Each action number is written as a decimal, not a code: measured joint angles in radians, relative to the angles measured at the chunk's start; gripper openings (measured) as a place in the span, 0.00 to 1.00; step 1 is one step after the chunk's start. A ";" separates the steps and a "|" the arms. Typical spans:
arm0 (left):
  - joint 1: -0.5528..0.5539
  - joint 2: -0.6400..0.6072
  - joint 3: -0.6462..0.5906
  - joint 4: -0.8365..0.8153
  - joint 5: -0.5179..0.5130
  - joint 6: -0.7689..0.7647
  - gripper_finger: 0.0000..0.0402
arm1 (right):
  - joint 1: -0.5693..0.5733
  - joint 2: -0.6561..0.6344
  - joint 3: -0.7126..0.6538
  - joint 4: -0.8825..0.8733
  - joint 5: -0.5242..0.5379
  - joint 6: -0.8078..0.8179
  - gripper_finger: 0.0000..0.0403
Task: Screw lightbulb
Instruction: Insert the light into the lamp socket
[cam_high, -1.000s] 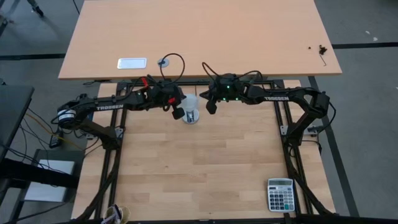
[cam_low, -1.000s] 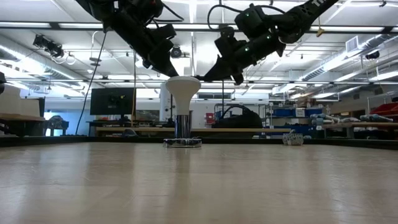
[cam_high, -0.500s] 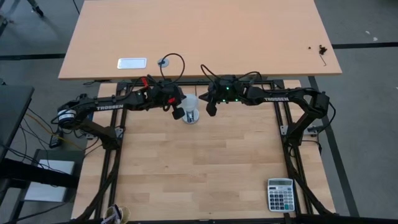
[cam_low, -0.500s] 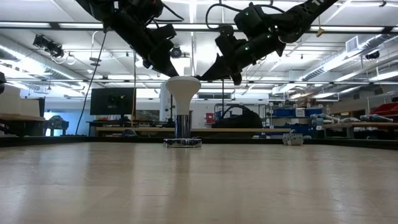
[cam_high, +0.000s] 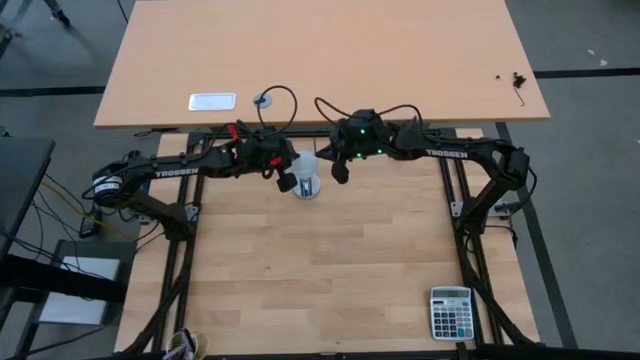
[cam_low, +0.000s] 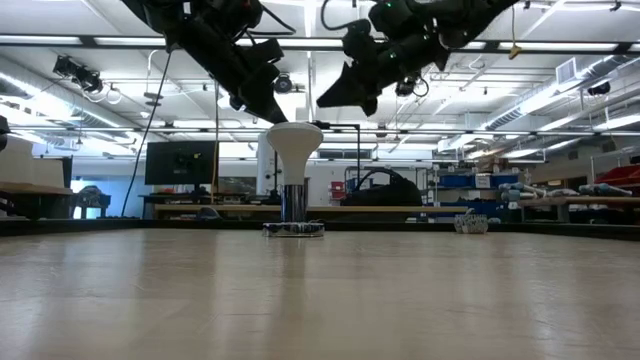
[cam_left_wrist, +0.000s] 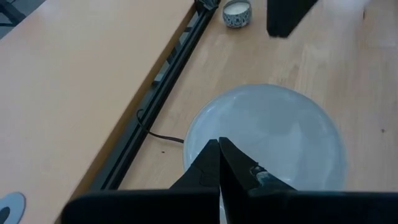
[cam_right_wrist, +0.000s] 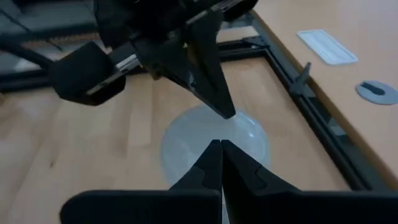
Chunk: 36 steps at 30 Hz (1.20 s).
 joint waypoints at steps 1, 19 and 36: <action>0.000 0.000 0.000 0.000 0.000 0.000 0.00 | 0.002 0.000 0.014 -0.031 0.016 -0.012 0.02; 0.000 0.000 0.000 0.001 0.000 0.002 0.00 | -0.001 0.049 -0.050 0.007 0.095 0.025 0.02; 0.000 0.000 0.000 -0.005 -0.003 0.003 0.00 | 0.049 0.064 -0.052 0.016 0.042 0.048 0.02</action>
